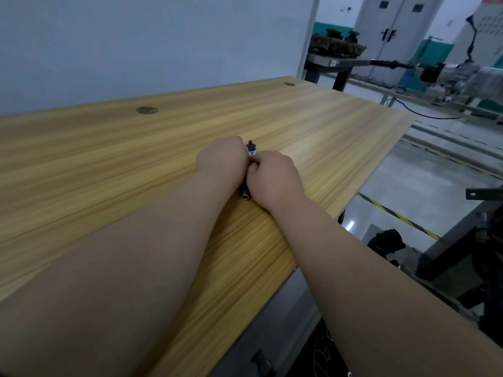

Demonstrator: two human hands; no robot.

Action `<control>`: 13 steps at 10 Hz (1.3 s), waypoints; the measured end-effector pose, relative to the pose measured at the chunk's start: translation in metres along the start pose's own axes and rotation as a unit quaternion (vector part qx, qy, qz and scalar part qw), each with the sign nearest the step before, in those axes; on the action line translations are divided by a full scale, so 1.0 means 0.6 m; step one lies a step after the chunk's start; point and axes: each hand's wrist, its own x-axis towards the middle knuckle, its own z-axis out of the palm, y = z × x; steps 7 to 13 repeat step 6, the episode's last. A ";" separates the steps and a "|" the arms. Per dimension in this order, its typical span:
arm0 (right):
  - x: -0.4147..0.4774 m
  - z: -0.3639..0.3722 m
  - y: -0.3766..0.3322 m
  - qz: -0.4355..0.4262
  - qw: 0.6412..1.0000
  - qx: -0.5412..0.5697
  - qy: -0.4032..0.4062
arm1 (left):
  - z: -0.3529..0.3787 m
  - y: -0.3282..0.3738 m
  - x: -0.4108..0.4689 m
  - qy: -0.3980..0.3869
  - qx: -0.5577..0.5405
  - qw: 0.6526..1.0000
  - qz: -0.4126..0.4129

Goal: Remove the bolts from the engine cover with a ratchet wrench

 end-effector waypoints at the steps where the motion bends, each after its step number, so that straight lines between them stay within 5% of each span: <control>1: 0.010 0.013 0.004 0.023 0.999 -0.009 0.025 | -0.002 0.000 0.005 -0.008 -0.011 1.000 -0.014; 3: 0.009 0.020 0.012 0.026 0.999 0.015 0.043 | 0.003 -0.008 0.000 0.007 -0.046 0.999 0.002; 5: -0.052 -0.018 0.019 0.098 0.982 0.152 0.057 | -0.012 -0.025 -0.028 0.084 -0.065 0.994 -0.037; 6: -0.137 -0.028 0.010 0.088 0.993 0.075 -0.030 | -0.027 -0.031 -0.067 0.013 0.051 0.995 -0.088; 13: -0.137 -0.028 0.010 0.088 0.993 0.075 -0.030 | -0.027 -0.031 -0.067 0.013 0.051 0.995 -0.088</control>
